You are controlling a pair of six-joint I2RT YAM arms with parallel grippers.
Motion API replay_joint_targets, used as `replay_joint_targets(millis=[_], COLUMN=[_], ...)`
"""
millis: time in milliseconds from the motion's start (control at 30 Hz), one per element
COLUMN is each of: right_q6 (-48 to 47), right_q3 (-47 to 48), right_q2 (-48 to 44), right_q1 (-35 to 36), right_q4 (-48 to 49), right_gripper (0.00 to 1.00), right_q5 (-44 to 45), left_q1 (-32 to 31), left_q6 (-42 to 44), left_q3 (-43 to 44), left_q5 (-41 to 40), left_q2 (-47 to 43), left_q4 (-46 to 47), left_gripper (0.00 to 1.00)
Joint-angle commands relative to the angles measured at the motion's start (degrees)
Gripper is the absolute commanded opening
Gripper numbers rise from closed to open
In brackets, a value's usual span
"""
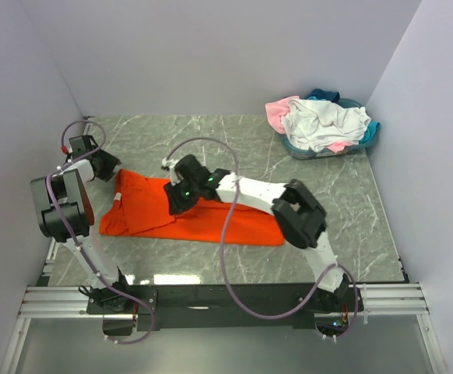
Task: Fold and stack the t-shirts
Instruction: Fold the tshirt
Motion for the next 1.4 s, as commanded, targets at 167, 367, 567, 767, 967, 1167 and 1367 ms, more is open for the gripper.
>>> replay_joint_targets(millis=[167,367,567,767,967,1167,1367], right_q6=[4.7,1.3,1.8,1.4,1.5,1.5,2.4], right_q3=[-17.5,-29.4,-35.4,-38.2,-41.4,-42.9,-42.9], right_q2=[-18.1,-24.1,-26.6,-28.0,-30.2,-30.8,-30.2], right_q1=[-14.5,-25.3,-32.9,-37.7,-41.0,-42.2,-42.4], right_q4=[6.0,4.3,4.1,3.5,3.7,4.6,5.0], right_gripper=[0.42,0.42,0.42,0.43,0.44,0.44,0.44], right_q5=[7.0,15.3,18.8,20.1,19.8,17.1,15.0], left_q1=[-1.0,-2.1,-2.1,-2.0,-2.1,-2.0,-2.0], left_q6=[-0.2,-0.2,-0.3,-0.3,-0.1,-0.3,-1.1], left_q3=[3.2,4.4,4.8,5.5,6.0,5.5,4.6], left_q5=[1.3,1.7,2.0,2.3,2.5,2.7,4.0], left_q2=[2.6,4.2,5.6,6.6,7.5,7.6,7.5], left_q4=[2.7,2.6,2.1,1.8,1.3,1.4,2.3], left_gripper=[0.49,0.48,0.43,0.39,0.37,0.33,0.3])
